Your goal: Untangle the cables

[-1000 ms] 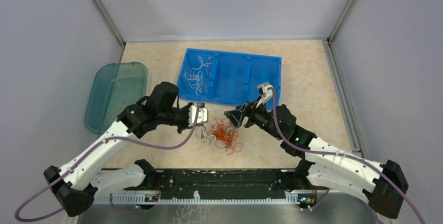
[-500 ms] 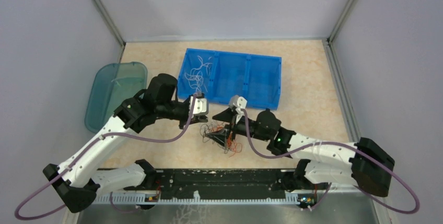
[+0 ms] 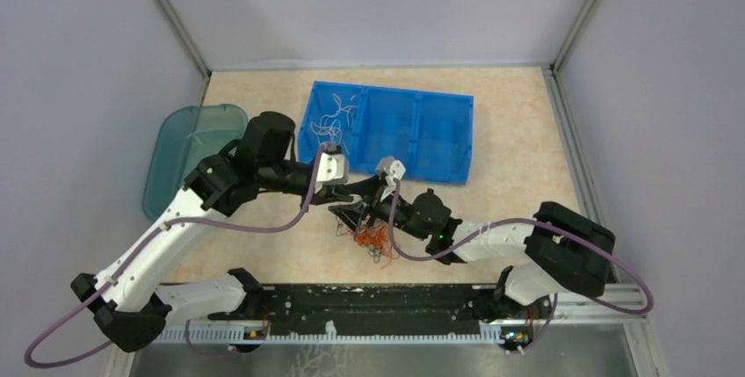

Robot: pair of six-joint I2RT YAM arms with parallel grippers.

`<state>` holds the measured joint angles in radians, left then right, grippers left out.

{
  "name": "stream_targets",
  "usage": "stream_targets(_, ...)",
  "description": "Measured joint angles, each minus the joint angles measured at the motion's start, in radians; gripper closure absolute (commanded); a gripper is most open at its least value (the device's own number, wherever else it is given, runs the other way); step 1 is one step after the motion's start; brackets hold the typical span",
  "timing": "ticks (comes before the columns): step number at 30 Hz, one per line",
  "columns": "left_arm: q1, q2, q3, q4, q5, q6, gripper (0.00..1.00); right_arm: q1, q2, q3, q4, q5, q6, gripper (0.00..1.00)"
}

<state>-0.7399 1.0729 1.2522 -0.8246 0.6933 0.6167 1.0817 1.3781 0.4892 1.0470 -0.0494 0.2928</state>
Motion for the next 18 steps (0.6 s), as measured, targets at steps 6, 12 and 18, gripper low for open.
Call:
stream_targets(6,0.0,0.021,0.059,-0.006,0.02,-0.03,1.0,0.011,0.094,-0.006,0.116,0.106,0.026,0.38)
stream_targets(12,0.0,0.045,0.137,-0.042,0.027,-0.042,1.0,0.011,0.142,-0.027,0.199,0.187,0.05,0.5)
stream_targets(18,0.0,0.066,0.296,-0.071,0.003,-0.039,1.0,0.011,0.145,-0.038,0.201,0.265,0.094,0.53)
